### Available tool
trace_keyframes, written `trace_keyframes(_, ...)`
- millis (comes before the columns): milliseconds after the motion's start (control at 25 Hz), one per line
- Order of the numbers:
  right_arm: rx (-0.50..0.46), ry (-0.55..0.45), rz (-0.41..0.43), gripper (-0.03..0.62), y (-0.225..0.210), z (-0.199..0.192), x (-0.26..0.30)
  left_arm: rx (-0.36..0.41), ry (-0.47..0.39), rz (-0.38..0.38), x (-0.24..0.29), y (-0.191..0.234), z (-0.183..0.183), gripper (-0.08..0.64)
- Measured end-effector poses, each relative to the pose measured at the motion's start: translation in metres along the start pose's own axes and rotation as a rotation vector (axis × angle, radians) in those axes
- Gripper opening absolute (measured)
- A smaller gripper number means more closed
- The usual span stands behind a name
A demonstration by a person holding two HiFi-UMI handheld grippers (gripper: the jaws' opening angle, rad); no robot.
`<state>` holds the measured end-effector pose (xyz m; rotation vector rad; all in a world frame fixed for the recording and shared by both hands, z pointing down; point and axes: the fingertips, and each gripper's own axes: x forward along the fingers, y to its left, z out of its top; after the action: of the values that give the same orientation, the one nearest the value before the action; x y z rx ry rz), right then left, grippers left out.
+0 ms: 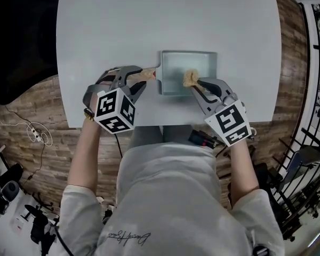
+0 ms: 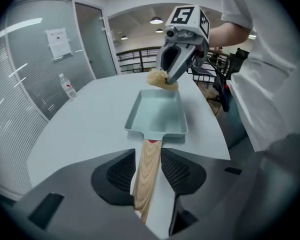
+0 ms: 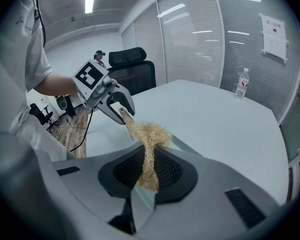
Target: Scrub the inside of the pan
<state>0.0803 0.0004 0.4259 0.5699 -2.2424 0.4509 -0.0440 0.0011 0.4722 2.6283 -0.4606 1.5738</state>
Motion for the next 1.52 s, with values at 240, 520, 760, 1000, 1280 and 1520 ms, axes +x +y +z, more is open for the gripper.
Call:
trace_keyframes(240,-0.015,0.028,0.008,0.069,0.000,-0.005,0.005,0.070,0.081,-0.120,0.018,-0.008,-0.016,0.190)
trace_keyframes(520,-0.139,0.109,0.016,0.069,0.000,-0.010,0.021,0.094,0.128,-0.142,0.026,-0.010,-0.024,0.160)
trace_keyframes(760,-0.305,0.214,-0.018,0.069,-0.019,-0.012,0.051,0.099,0.133,-0.160,0.027,-0.008,-0.019,0.155)
trace_keyframes(1000,-0.459,0.314,-0.005,0.069,-0.025,-0.015,0.093,0.107,0.143,-0.172,0.027,-0.012,-0.018,0.155)
trace_keyframes(1280,-0.591,0.445,0.037,0.069,-0.026,-0.020,0.115,0.124,0.139,-0.166,0.027,-0.011,-0.015,0.153)
trace_keyframes(1520,-0.626,0.560,0.074,0.069,-0.025,-0.024,0.117,0.123,0.139,-0.162,0.026,-0.012,-0.013,0.153)
